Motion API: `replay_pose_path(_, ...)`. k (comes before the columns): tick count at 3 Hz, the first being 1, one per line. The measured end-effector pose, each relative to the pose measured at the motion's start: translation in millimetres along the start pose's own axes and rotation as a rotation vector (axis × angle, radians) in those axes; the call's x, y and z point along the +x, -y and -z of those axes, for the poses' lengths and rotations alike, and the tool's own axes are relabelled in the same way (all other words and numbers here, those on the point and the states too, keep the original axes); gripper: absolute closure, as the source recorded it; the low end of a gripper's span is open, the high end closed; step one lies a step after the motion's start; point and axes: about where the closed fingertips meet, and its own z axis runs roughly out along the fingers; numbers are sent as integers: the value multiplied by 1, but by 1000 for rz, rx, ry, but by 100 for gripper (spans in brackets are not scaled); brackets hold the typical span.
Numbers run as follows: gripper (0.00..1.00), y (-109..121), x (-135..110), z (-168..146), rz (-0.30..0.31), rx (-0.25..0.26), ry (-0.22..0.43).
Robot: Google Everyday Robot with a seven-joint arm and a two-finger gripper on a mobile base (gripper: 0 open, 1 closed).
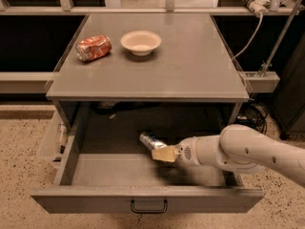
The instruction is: Place redbull can into top drawer
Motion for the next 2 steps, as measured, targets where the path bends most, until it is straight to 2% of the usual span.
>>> replay_pose_path(2, 12, 0, 0, 0, 0, 0, 0)
